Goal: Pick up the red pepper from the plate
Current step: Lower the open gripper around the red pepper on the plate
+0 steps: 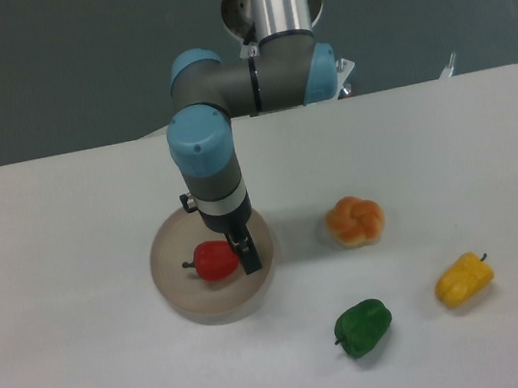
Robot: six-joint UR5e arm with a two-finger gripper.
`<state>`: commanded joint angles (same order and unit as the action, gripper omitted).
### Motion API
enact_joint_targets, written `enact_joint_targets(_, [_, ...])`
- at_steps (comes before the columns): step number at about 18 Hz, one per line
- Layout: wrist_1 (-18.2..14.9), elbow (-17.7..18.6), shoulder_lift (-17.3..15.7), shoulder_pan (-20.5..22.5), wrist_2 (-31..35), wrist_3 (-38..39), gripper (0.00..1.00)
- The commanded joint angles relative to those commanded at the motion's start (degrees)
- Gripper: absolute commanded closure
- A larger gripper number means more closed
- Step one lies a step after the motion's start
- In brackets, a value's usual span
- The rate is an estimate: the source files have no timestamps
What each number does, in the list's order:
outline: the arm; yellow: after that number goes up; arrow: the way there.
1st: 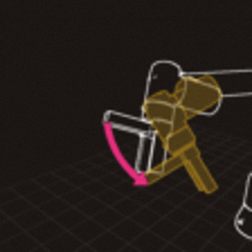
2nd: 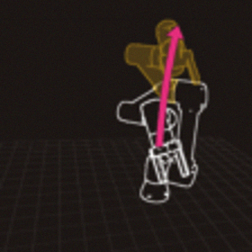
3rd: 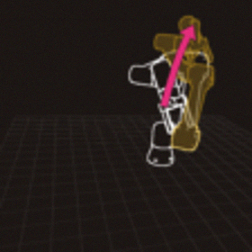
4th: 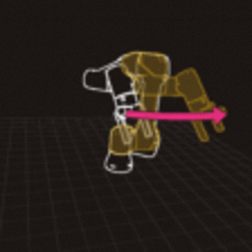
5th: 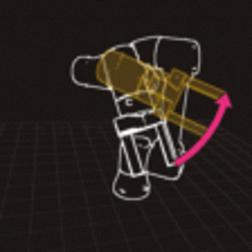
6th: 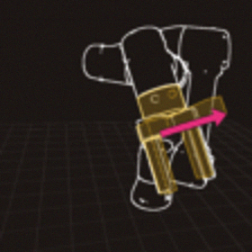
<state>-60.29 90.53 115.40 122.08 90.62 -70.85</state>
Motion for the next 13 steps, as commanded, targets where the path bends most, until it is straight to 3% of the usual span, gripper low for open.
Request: enact_joint_targets(13, [0.35,0.18,2.29,-1.93,-0.09,0.01,0.0])
